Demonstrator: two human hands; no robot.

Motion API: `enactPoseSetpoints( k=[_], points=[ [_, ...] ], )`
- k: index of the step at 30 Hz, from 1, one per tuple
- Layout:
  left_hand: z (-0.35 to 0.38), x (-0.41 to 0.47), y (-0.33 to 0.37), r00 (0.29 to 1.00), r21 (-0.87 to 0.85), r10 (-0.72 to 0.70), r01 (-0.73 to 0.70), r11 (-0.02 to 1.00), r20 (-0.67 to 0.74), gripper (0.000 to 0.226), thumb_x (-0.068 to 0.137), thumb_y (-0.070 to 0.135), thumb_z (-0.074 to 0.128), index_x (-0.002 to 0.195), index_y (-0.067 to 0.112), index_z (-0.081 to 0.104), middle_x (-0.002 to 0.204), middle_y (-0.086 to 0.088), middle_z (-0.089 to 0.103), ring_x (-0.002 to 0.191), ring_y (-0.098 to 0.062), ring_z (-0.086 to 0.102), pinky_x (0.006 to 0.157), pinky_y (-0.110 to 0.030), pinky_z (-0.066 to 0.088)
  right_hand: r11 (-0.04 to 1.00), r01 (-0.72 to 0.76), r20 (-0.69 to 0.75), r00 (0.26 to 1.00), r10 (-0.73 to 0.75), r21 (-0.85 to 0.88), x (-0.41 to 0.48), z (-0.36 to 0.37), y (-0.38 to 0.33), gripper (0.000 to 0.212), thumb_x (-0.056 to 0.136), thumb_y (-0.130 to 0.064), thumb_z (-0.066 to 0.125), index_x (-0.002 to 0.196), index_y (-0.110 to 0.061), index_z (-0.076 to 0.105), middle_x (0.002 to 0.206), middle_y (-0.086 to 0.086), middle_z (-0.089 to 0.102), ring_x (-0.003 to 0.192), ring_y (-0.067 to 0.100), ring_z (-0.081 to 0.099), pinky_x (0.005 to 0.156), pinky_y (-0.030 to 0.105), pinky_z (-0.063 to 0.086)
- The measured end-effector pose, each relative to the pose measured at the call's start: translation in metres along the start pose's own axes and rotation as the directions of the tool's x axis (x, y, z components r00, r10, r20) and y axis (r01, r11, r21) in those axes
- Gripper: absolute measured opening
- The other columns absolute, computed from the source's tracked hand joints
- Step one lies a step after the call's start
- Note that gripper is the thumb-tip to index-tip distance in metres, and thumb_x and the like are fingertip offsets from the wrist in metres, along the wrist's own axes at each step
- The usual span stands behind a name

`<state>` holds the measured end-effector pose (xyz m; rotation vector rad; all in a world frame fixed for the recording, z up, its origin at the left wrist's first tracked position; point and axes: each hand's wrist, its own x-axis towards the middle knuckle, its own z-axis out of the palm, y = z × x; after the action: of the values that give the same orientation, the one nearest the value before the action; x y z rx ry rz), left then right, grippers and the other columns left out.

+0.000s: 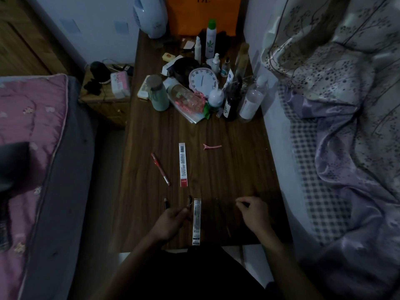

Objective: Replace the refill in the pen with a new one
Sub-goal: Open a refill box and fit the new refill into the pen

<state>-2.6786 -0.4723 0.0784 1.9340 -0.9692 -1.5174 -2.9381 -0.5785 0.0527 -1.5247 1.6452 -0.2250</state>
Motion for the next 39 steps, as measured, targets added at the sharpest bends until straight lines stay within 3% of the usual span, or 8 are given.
enactPoseSetpoints(
  k=[5, 11, 16, 20, 27, 33, 36, 39],
  points=[
    [-0.001, 0.003, -0.004, 0.995, 0.024, -0.042, 0.044, 0.999, -0.089, 0.04, 0.1, 0.029, 0.047, 0.067, 0.022, 0.068, 0.043, 0.01, 0.055, 0.039, 0.003, 0.046, 0.041, -0.013, 0.035, 0.99, 0.014, -0.022, 1.0, -0.017, -0.141, -0.001, 0.021, 0.011, 0.021, 0.092, -0.016, 0.067, 0.112, -0.017, 0.071, 0.108, -0.002, 0.071, 0.098, 0.011, 0.064, 0.083, 0.023, 0.051],
    [0.002, 0.002, -0.008, 0.99, 0.039, -0.101, 0.105, 0.994, -0.1, 0.038, 0.1, 0.029, 0.047, 0.082, 0.003, 0.068, 0.041, 0.01, 0.053, 0.039, 0.002, 0.046, 0.052, -0.028, 0.037, 0.959, 0.039, -0.004, 0.999, -0.042, -0.28, 0.004, 0.034, 0.013, 0.006, 0.09, -0.017, 0.066, 0.09, -0.023, 0.068, 0.087, -0.006, 0.069, 0.082, 0.011, 0.065, 0.072, 0.029, 0.056],
    [0.001, 0.001, -0.01, 0.994, 0.068, -0.066, 0.073, 0.995, -0.092, 0.035, 0.1, 0.029, 0.047, 0.073, 0.021, 0.068, 0.046, 0.019, 0.06, 0.041, 0.008, 0.051, 0.048, -0.021, 0.037, 0.945, 0.062, 0.023, 0.998, -0.057, -0.32, 0.007, 0.04, 0.016, 0.005, 0.089, -0.019, 0.066, 0.093, -0.021, 0.069, 0.092, -0.003, 0.068, 0.085, 0.014, 0.064, 0.075, 0.037, 0.058],
    [0.003, 0.004, -0.015, 0.994, 0.064, -0.069, 0.075, 0.995, -0.09, 0.036, 0.1, 0.029, 0.047, 0.071, 0.021, 0.067, 0.044, 0.016, 0.058, 0.038, 0.006, 0.048, 0.046, -0.022, 0.036, 0.956, 0.072, 0.023, 0.997, -0.069, -0.284, 0.007, 0.039, 0.017, 0.007, 0.088, -0.017, 0.068, 0.095, -0.018, 0.069, 0.095, -0.001, 0.069, 0.088, 0.016, 0.065, 0.077, 0.038, 0.058],
    [0.003, 0.004, -0.02, 0.994, 0.033, -0.045, 0.049, 0.998, -0.098, 0.038, 0.1, 0.033, 0.047, 0.076, 0.013, 0.069, 0.043, 0.011, 0.055, 0.038, 0.003, 0.047, 0.041, -0.013, 0.033, 0.972, 0.084, 0.062, 0.995, -0.072, -0.218, 0.002, 0.031, 0.02, 0.019, 0.086, -0.016, 0.073, 0.104, -0.017, 0.069, 0.098, -0.003, 0.068, 0.084, 0.008, 0.061, 0.07, 0.02, 0.05],
    [0.004, 0.004, -0.017, 0.99, -0.105, -0.106, 0.096, 0.99, -0.093, 0.03, 0.096, 0.024, 0.052, 0.075, 0.02, 0.074, 0.041, 0.008, 0.054, 0.034, 0.002, 0.042, 0.038, -0.016, 0.031, 0.987, 0.046, -0.029, 0.998, -0.051, -0.154, -0.013, 0.026, 0.016, 0.015, 0.09, -0.013, 0.065, 0.103, -0.019, 0.068, 0.096, -0.006, 0.067, 0.09, 0.01, 0.063, 0.076, 0.022, 0.049],
    [0.004, 0.003, -0.015, 0.992, -0.141, -0.1, 0.088, 0.986, -0.079, 0.034, 0.093, 0.014, 0.051, 0.073, 0.027, 0.075, 0.04, 0.008, 0.05, 0.034, -0.001, 0.039, 0.036, -0.017, 0.027, 0.996, 0.045, -0.021, 0.999, -0.047, -0.079, -0.02, 0.032, 0.003, 0.014, 0.092, -0.015, 0.064, 0.102, -0.024, 0.068, 0.093, -0.013, 0.064, 0.084, -0.001, 0.058, 0.07, 0.011, 0.041],
    [0.003, 0.001, -0.013, 0.998, -0.173, -0.05, 0.044, 0.984, -0.029, 0.028, 0.097, 0.015, 0.048, 0.088, 0.024, 0.074, 0.044, 0.009, 0.051, 0.039, -0.001, 0.041, 0.04, -0.017, 0.031, 0.999, 0.044, -0.036, 0.998, -0.045, -0.025, -0.023, 0.034, -0.014, 0.013, 0.093, -0.018, 0.064, 0.099, -0.028, 0.068, 0.083, -0.024, 0.057, 0.077, -0.01, 0.055, 0.063, 0.007, 0.038]
  ],
)
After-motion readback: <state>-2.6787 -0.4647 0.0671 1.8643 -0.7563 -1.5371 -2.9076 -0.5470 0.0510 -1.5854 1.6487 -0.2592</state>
